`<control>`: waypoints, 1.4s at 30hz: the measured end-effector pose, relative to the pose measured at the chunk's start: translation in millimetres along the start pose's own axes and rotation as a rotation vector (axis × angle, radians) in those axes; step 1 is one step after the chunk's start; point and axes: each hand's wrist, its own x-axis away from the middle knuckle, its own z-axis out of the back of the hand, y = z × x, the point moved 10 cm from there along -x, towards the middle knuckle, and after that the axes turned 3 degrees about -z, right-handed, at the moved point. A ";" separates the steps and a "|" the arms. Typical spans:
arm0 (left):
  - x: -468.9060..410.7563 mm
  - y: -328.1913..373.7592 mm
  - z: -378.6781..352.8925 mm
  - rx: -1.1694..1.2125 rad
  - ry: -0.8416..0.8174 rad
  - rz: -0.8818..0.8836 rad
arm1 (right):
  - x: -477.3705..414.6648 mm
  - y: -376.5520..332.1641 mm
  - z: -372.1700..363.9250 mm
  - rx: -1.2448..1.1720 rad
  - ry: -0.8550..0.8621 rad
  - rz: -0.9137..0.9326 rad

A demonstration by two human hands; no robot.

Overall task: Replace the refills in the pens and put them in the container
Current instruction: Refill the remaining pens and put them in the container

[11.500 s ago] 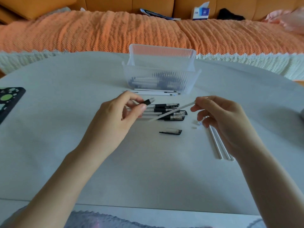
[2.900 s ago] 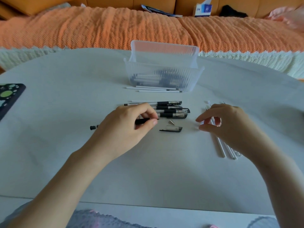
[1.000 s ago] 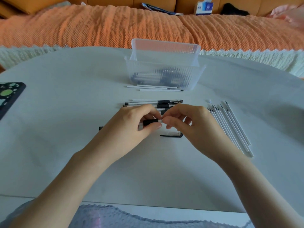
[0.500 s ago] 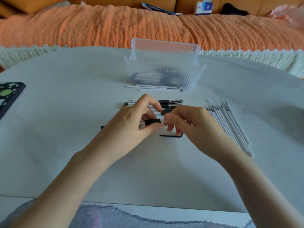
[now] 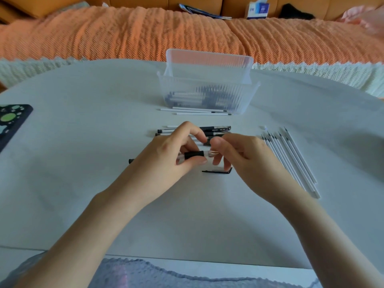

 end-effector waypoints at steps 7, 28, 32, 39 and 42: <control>-0.7 -1.9 -2.1 -0.014 -0.006 0.016 | -0.3 1.1 -1.6 -0.062 -0.029 0.016; -3.0 2.2 19.3 -0.042 0.162 -0.006 | 1.8 -0.6 12.2 -0.099 0.041 0.028; -3.2 5.1 17.3 -0.031 0.141 -0.021 | 1.7 -1.1 11.5 -0.069 0.027 0.028; -4.0 5.1 17.0 -0.021 0.128 -0.021 | 1.3 -0.9 15.4 -0.142 0.022 0.024; -3.9 6.6 14.0 -0.036 0.106 -0.033 | 0.9 -0.8 15.8 -0.134 0.013 0.025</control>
